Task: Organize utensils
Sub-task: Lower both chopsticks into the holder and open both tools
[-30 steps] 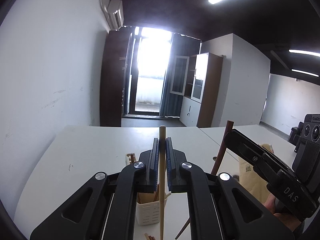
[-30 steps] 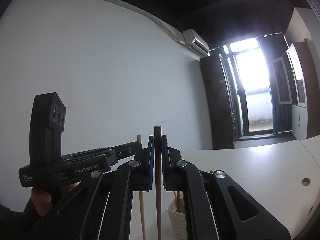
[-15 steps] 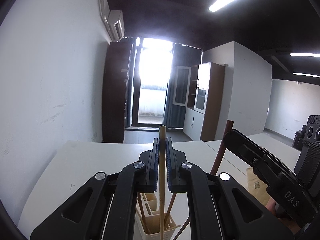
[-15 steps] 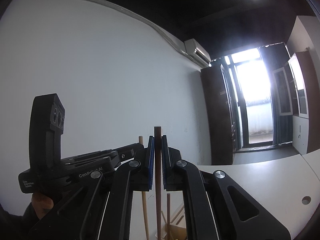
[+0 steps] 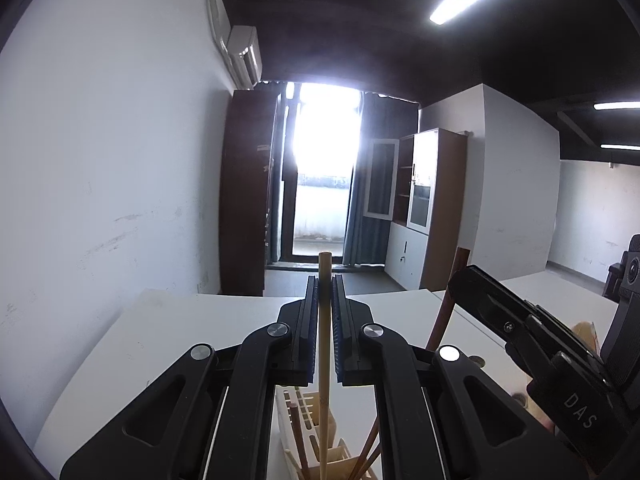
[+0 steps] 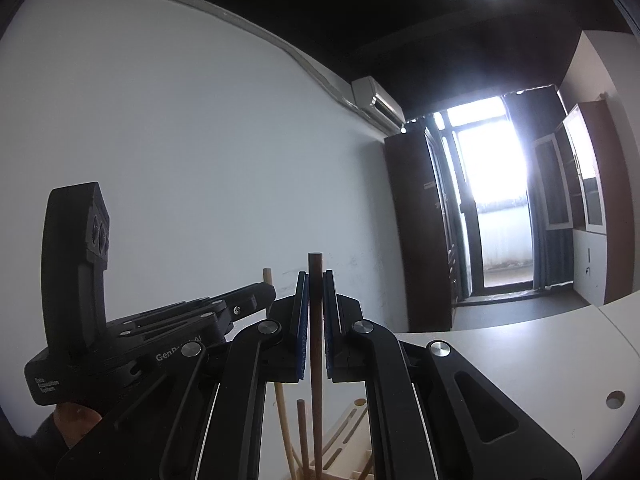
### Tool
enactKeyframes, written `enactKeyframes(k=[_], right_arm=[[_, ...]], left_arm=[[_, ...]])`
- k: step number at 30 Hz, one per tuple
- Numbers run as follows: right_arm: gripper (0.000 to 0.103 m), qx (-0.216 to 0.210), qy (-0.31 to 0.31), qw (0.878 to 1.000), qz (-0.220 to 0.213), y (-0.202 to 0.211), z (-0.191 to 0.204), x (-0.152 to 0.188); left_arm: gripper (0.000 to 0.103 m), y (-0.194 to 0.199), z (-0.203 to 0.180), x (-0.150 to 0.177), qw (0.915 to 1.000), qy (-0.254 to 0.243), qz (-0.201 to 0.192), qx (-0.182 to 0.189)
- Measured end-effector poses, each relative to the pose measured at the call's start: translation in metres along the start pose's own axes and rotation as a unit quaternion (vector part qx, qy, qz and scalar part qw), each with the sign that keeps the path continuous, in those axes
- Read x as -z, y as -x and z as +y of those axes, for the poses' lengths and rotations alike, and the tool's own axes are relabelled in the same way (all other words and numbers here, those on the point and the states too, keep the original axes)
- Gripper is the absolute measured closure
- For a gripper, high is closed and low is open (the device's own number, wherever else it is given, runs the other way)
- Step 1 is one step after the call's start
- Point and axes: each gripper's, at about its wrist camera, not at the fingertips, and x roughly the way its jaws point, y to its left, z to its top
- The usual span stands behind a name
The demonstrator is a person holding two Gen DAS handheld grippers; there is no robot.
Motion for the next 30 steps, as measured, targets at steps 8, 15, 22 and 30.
enactKeyframes(k=[8, 15, 22, 30], right_arm=[[0.095, 0.009, -0.003, 1.0, 0.015, -0.015, -0.01, 0.009], [0.095, 0.016, 0.0, 0.999, 0.044, -0.024, -0.011, 0.021], [0.095, 0.019, -0.003, 0.998, 0.066, -0.028, -0.012, 0.037], [0.095, 0.029, -0.003, 0.996, 0.084, -0.029, -0.013, 0.052]], left_arm=[[0.097, -0.012, 0.005, 0.007, 0.9995, 0.027, -0.015, -0.001], [0.097, -0.02, 0.001, 0.016, 0.9999, 0.013, 0.008, -0.003], [0.097, -0.029, 0.002, 0.029, 0.9996, 0.004, 0.028, -0.001], [0.097, -0.033, 0.008, 0.047, 0.9988, 0.014, 0.048, 0.001]])
